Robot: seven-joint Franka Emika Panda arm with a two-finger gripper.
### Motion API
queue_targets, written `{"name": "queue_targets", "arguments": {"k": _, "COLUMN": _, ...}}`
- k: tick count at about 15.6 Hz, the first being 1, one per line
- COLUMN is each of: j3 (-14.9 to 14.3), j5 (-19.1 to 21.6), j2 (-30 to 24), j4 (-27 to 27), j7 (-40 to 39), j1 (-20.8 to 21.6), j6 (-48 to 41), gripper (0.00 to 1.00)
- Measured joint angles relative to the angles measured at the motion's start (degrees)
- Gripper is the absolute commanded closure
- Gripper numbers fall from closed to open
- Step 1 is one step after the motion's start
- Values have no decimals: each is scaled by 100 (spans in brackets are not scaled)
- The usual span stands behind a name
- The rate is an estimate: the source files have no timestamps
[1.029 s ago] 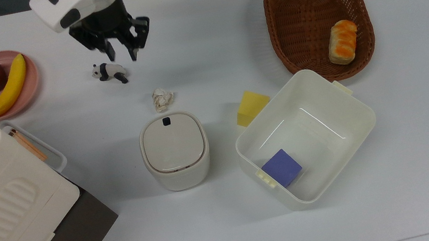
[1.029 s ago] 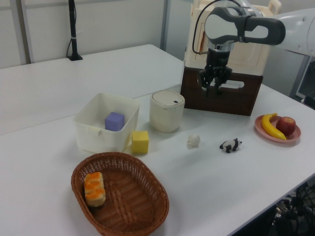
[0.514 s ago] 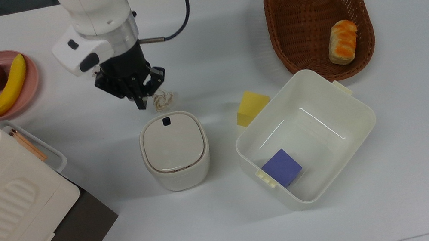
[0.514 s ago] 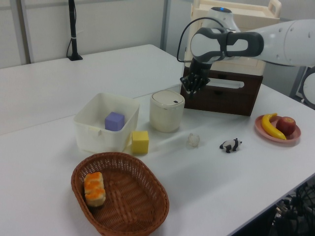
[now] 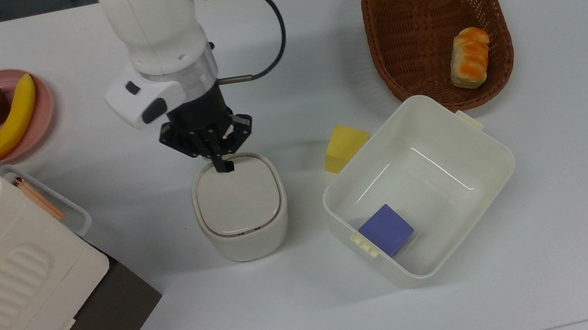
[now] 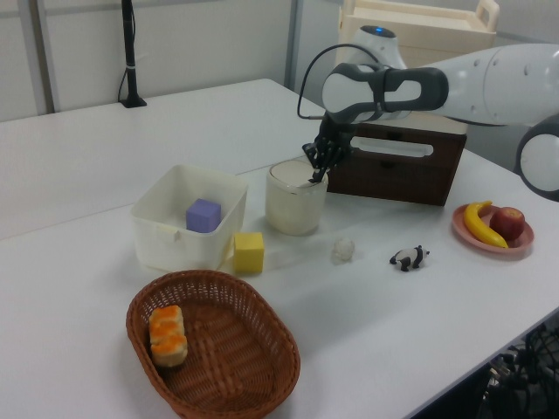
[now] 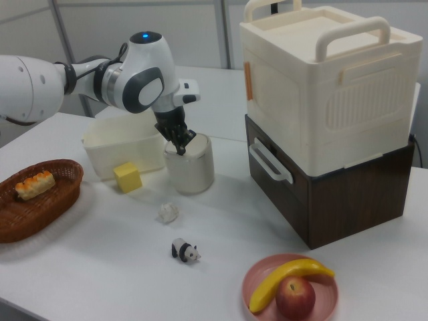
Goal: Open the trash can
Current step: 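Pull the lid up and back to flip it open, then release the lid and raise the gripper away from the can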
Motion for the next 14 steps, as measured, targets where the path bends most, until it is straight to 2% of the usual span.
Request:
{"name": "queue_targets", "arguments": {"k": 6, "j3": 0, "j5": 0, "j2": 44, "j4": 68, "j7": 11, "j1": 56, "j6": 3, "gripper": 98}}
{"name": "queue_targets", "arguments": {"k": 8, "j3": -10, "j5": 0, "j2": 25, "j4": 107, "j7": 13, "j1": 42, "j6": 1, "gripper": 89}}
{"name": "queue_targets", "arguments": {"k": 9, "j3": -22, "j5": 0, "j2": -21, "j4": 132, "j7": 13, "j1": 9, "j6": -99, "gripper": 80}}
{"name": "queue_targets", "arguments": {"k": 10, "j3": -37, "j5": 0, "j2": -103, "j4": 166, "j7": 9, "j1": -53, "j6": -366, "gripper": 62}}
{"name": "queue_targets", "arguments": {"k": 12, "j3": -59, "j5": 1, "j2": -362, "j4": 228, "j7": -183, "j1": -231, "j6": -1090, "gripper": 13}}
{"name": "queue_targets", "arguments": {"k": 13, "j3": -70, "j5": 1, "j2": -521, "j4": 248, "j7": -326, "j1": -314, "j6": -1454, "gripper": 0}}
{"name": "queue_targets", "arguments": {"k": 14, "j3": -80, "j5": 1, "j2": -688, "j4": 252, "j7": -439, "j1": -385, "j6": -1800, "gripper": 0}}
